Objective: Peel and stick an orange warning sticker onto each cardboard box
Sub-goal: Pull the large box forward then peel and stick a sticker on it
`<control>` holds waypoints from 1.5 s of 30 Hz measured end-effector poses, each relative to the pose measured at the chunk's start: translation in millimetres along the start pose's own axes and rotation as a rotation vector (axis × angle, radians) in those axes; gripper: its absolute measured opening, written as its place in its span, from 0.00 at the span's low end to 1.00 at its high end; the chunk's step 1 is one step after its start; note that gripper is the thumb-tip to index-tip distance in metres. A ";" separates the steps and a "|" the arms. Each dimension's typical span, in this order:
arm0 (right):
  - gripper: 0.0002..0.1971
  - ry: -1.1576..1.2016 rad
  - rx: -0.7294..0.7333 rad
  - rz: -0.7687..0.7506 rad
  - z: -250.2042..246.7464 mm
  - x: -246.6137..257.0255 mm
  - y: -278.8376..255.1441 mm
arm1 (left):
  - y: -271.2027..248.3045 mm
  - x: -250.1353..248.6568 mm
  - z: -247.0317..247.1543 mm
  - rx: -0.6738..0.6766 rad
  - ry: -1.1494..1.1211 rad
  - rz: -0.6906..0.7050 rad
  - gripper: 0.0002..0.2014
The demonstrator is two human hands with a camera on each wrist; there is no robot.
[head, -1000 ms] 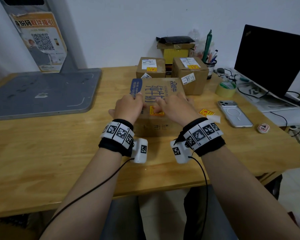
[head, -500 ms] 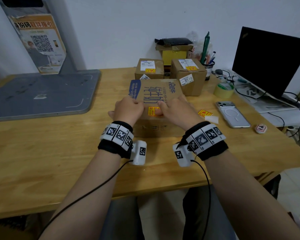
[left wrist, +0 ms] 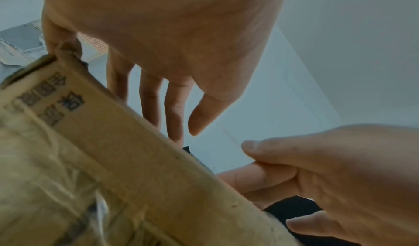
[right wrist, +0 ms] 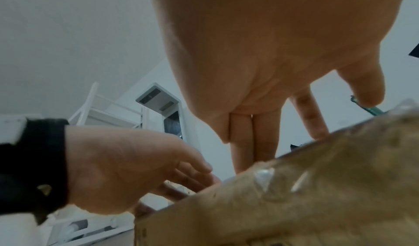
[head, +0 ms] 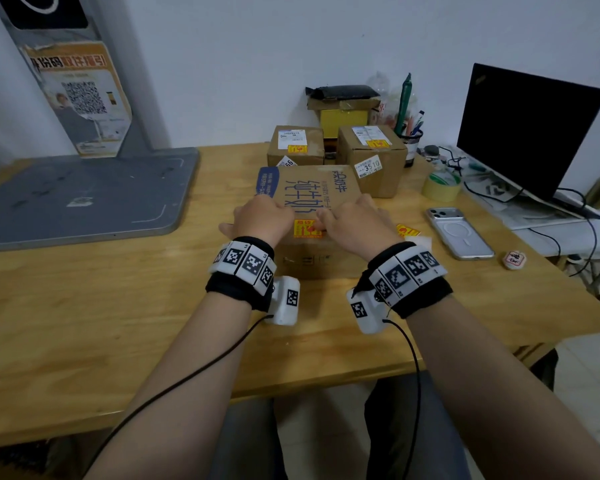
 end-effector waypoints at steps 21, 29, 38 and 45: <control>0.23 0.262 -0.179 -0.045 -33.8 -11.6 -7.7 | -1.7 -0.6 3.1 0.062 -0.168 0.149 0.02; 0.25 0.243 0.158 0.202 3.3 -48.4 5.8 | -6.5 23.8 0.7 0.108 -0.258 0.053 0.25; 0.29 0.322 0.251 0.149 18.0 -19.8 31.1 | 7.5 33.4 -6.4 0.107 -0.224 0.013 0.29; 0.25 0.351 0.256 0.133 16.8 -9.7 56.5 | 32.1 37.9 -6.2 0.065 -0.208 -0.002 0.27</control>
Point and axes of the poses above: each hand's wrist, its own y-axis towards the middle knuckle, its own z-axis out of the palm, x = y × z, the point moved 9 cm from there along y, towards the middle knuckle, and after that the axes turned 13 degrees about z, right-handed, at the moved point
